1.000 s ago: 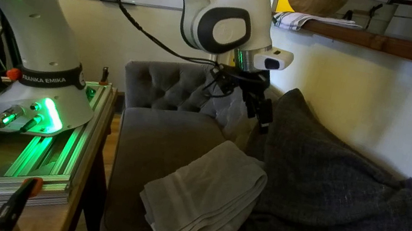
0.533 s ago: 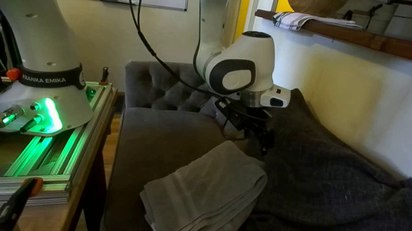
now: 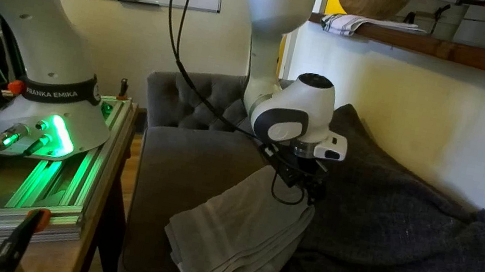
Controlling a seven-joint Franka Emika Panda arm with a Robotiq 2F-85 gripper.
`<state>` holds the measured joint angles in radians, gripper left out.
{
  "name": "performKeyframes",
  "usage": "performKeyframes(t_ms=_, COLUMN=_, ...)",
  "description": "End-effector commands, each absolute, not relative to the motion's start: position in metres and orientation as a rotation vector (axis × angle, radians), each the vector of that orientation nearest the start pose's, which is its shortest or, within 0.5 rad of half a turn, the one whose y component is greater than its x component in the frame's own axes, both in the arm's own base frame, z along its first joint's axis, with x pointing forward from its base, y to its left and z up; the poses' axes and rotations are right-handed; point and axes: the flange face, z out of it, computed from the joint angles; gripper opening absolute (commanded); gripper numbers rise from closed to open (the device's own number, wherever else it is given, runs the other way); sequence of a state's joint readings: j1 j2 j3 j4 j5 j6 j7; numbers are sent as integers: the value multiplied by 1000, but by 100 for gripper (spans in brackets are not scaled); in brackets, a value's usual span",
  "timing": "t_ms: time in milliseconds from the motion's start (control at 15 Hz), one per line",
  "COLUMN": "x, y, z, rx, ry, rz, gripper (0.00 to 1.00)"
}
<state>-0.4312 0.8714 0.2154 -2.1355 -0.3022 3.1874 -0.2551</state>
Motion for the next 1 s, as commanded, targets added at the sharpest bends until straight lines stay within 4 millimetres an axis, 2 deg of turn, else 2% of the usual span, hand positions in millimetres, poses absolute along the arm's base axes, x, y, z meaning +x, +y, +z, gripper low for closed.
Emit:
performKeyframes(t_ms=0, x=547, y=-91, z=6, rx=-2986, ry=-388, rz=-354, gripper=100)
performKeyframes(t_ms=467, x=559, y=-102, z=-4, rx=-2904, ry=-327, rz=-444, gripper=100)
performKeyframes(t_ms=600, x=559, y=-103, z=-6, rx=-2893, ry=-336, rz=-440, gripper=74)
performKeyframes(t_ms=933, x=555, y=-105, z=-15, rx=-2894, ry=-353, rz=-380, gripper=37)
